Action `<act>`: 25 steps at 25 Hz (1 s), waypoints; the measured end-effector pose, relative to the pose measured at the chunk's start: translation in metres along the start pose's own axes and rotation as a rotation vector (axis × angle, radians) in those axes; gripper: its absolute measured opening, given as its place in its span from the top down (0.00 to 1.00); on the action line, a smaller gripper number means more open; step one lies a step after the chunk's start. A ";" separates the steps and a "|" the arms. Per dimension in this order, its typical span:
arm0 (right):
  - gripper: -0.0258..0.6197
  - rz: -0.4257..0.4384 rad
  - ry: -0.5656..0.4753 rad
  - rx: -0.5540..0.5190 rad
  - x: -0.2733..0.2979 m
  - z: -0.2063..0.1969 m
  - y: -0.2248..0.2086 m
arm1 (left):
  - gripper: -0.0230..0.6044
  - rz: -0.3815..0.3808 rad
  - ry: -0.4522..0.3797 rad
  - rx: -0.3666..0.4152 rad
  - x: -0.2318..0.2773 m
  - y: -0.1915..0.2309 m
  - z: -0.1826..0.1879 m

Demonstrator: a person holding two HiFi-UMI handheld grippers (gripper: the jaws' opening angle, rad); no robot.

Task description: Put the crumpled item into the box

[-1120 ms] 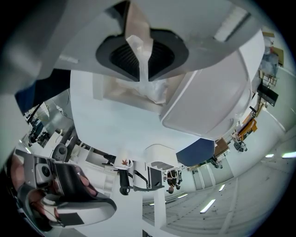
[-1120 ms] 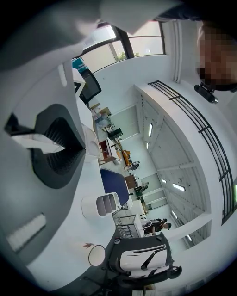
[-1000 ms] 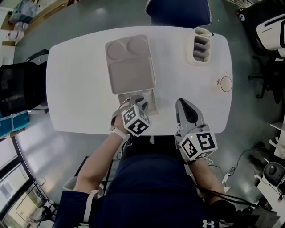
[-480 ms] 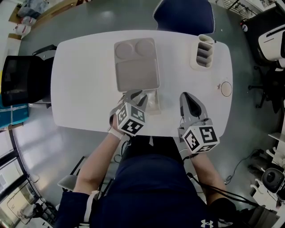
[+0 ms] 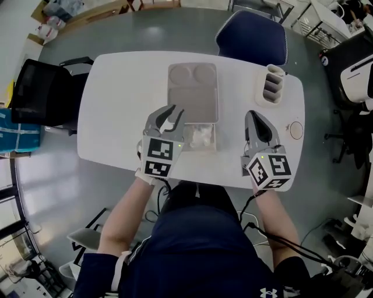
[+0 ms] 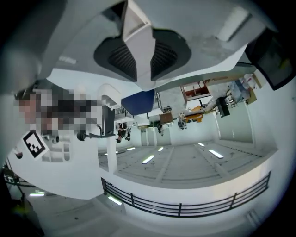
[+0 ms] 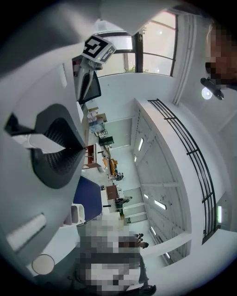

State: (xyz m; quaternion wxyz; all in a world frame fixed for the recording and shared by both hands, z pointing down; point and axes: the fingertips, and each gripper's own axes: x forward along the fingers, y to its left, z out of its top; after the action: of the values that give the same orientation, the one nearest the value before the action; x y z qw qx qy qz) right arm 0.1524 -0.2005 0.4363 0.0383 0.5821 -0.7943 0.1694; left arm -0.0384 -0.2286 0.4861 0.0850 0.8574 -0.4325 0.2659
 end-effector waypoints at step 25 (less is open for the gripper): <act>0.96 0.138 -0.198 -0.113 -0.020 0.099 0.087 | 0.82 0.197 -0.465 -0.163 -0.147 0.064 0.111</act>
State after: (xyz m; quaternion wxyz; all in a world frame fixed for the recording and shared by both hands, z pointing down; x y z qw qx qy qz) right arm 0.0907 -0.1907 0.3192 -0.0193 0.5370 -0.8406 0.0683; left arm -0.1174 -0.2065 0.3089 0.0261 0.8395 -0.5417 0.0329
